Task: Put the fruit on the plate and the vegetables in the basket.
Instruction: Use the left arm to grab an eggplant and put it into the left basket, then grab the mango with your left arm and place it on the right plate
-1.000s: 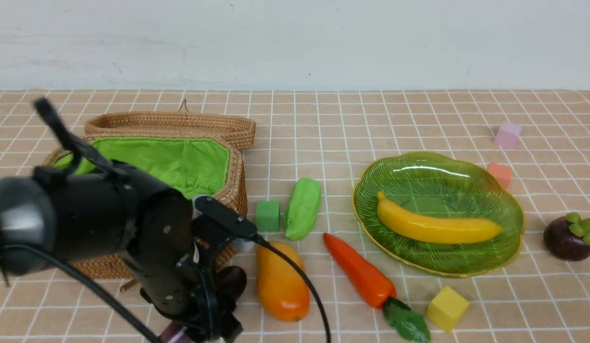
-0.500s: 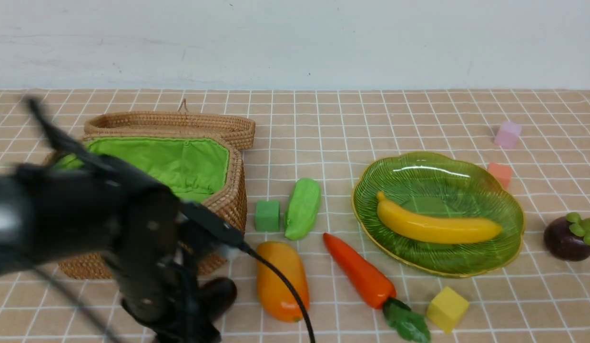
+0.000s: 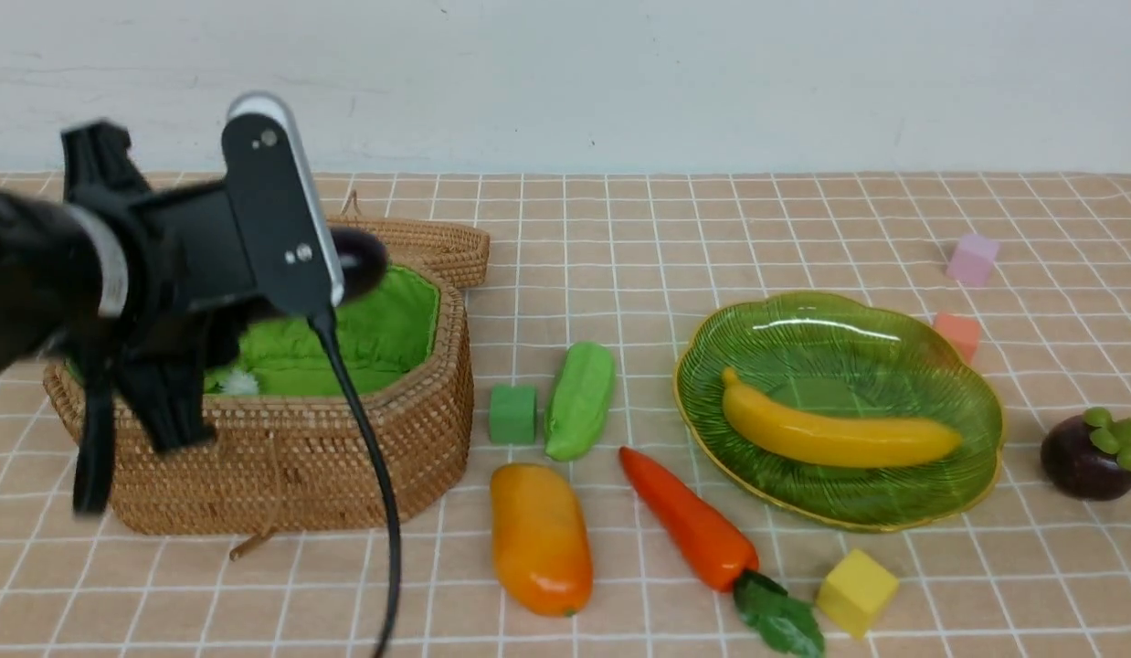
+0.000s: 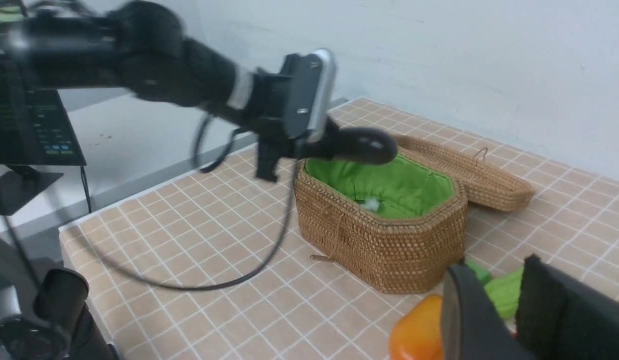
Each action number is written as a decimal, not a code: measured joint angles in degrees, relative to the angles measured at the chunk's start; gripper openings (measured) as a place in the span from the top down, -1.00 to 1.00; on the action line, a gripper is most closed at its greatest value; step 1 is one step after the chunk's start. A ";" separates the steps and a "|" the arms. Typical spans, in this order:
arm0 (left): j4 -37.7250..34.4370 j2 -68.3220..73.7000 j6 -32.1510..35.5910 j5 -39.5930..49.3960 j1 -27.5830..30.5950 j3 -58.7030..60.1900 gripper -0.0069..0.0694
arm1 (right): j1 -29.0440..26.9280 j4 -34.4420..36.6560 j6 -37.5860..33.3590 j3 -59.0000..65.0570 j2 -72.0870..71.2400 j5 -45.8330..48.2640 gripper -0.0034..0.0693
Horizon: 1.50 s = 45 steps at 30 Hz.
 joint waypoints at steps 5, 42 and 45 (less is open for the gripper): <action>2.55 10.30 0.21 -2.95 6.99 -2.49 -0.02 | 0.00 2.43 0.00 0.00 0.00 0.04 0.40; -30.53 26.00 -63.21 10.44 -21.12 -13.00 -0.55 | 0.00 5.55 5.42 0.00 0.00 11.82 0.35; -23.31 29.76 -69.93 10.44 -21.12 -15.86 -0.66 | 0.00 5.86 5.42 0.00 0.00 12.58 0.35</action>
